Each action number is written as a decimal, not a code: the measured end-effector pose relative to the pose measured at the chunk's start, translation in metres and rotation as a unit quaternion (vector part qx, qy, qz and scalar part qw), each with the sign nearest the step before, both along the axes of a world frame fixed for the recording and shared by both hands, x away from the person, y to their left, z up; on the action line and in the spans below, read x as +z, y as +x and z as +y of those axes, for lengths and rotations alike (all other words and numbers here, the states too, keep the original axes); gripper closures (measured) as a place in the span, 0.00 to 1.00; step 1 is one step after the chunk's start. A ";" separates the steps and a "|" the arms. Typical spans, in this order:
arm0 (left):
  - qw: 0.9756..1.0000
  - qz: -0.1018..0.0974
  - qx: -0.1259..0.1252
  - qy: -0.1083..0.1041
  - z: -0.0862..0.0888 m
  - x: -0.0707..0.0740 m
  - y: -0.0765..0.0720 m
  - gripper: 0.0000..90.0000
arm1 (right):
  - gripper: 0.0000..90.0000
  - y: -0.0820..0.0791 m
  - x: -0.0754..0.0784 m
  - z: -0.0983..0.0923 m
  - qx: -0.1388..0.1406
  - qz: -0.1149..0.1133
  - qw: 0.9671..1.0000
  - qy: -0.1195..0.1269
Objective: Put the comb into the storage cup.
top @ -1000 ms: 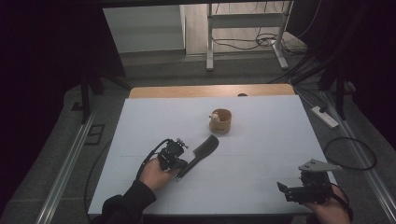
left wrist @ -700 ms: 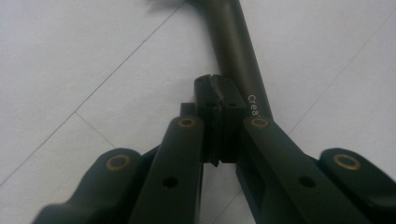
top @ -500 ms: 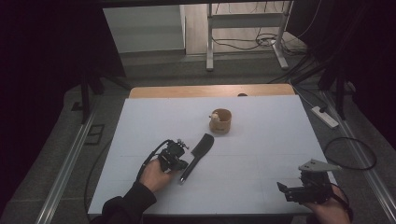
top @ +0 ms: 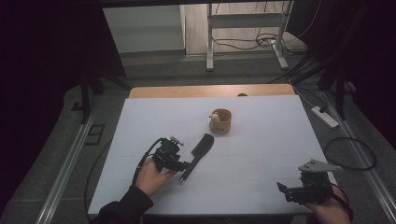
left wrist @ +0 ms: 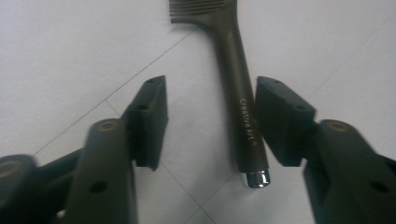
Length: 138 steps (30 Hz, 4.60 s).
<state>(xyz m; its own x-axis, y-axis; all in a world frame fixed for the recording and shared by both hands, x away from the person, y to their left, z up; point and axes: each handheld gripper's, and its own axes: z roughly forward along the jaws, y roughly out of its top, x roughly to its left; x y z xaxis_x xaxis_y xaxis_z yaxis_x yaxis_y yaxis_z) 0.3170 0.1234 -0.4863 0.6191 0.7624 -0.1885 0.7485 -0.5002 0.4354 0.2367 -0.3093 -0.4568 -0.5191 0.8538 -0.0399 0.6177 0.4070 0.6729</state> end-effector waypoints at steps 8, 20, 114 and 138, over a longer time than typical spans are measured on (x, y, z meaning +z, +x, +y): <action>1.000 -0.009 -0.016 -0.009 -0.002 0.009 -0.003 0.11 | 0.01 0.000 0.000 0.000 0.001 0.001 1.000 -0.002; 0.999 -0.030 -0.029 -0.006 -0.004 0.016 -0.002 0.00 | 0.01 0.001 0.000 0.001 0.001 0.003 1.000 -0.003; 0.999 -0.004 -0.041 0.033 -0.026 -0.019 -0.003 0.80 | 0.01 0.000 -0.001 0.002 0.007 0.004 1.000 -0.008; 0.996 -0.065 -0.058 -0.020 -0.007 0.009 -0.027 0.80 | 0.01 0.000 -0.001 0.002 0.008 0.004 1.000 -0.007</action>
<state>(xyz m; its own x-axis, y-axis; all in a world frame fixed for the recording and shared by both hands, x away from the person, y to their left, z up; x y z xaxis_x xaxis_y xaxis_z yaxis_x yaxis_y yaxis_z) 0.2899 0.1161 -0.4773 0.7238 0.6775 -0.1304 0.6229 -0.5604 0.5458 0.2369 -0.3071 -0.4575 -0.5336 0.8443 -0.0483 0.6158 0.4271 0.6621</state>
